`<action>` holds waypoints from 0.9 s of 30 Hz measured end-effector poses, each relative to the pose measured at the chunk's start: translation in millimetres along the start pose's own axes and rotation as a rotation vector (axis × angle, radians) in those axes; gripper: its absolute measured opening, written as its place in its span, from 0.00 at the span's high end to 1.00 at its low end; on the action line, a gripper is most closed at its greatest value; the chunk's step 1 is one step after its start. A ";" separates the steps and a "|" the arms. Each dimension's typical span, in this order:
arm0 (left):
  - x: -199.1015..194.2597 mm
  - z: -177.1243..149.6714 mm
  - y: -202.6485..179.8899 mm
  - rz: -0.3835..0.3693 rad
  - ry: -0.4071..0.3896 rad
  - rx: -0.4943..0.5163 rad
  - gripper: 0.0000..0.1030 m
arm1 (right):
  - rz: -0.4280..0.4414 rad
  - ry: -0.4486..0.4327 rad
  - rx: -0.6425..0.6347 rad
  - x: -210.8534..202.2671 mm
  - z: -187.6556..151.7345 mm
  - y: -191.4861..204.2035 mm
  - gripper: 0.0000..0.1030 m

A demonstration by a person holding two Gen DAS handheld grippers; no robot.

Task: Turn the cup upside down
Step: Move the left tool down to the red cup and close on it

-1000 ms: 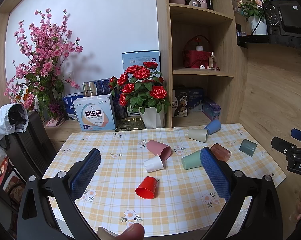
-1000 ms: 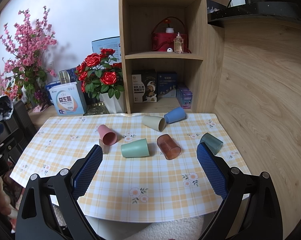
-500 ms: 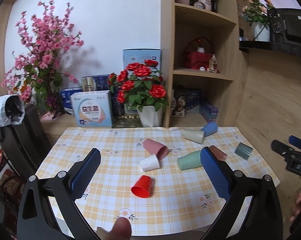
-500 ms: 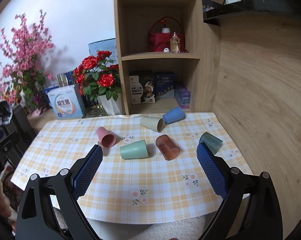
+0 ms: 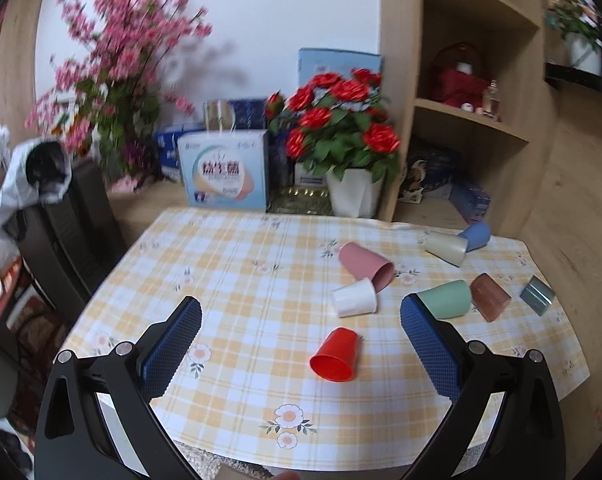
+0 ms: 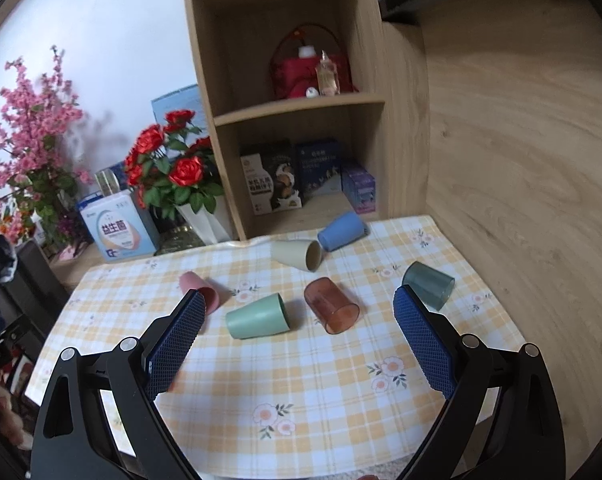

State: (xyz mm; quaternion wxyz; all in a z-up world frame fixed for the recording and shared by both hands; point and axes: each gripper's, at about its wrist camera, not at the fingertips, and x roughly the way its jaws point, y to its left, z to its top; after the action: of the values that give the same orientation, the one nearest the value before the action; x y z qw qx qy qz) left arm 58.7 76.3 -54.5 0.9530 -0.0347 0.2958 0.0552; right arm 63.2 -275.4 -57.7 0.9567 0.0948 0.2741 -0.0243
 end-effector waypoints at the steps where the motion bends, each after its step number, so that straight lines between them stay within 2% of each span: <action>1: 7.5 -1.4 6.3 0.004 0.009 -0.013 0.06 | 0.000 0.011 0.003 7.7 -1.5 -0.1 0.11; 4: 25.3 -6.0 18.2 -0.005 0.025 -0.036 0.06 | 0.003 0.051 0.008 30.1 -7.4 -0.6 0.11; 9: 55.6 -16.5 27.2 -0.067 0.055 -0.044 0.06 | 0.036 0.124 0.009 60.7 -16.2 3.4 0.11; 18: 105.5 -32.6 16.7 -0.132 0.165 -0.023 0.12 | -0.028 0.197 -0.013 97.6 -27.5 4.6 0.11; 22: 121.3 -32.3 8.8 -0.163 0.194 0.012 0.13 | -0.027 0.229 0.001 108.7 -33.4 -2.3 0.11; 27: 141.0 -33.7 -4.9 -0.201 0.233 0.069 0.20 | -0.025 0.258 0.015 120.1 -38.8 -9.4 0.11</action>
State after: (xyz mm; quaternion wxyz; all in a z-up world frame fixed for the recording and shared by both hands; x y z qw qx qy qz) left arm 155.9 80.1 -162.1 0.9136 -0.0377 0.4012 -0.0549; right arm 144.0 -276.5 -155.1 0.9124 0.1010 0.3958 -0.0259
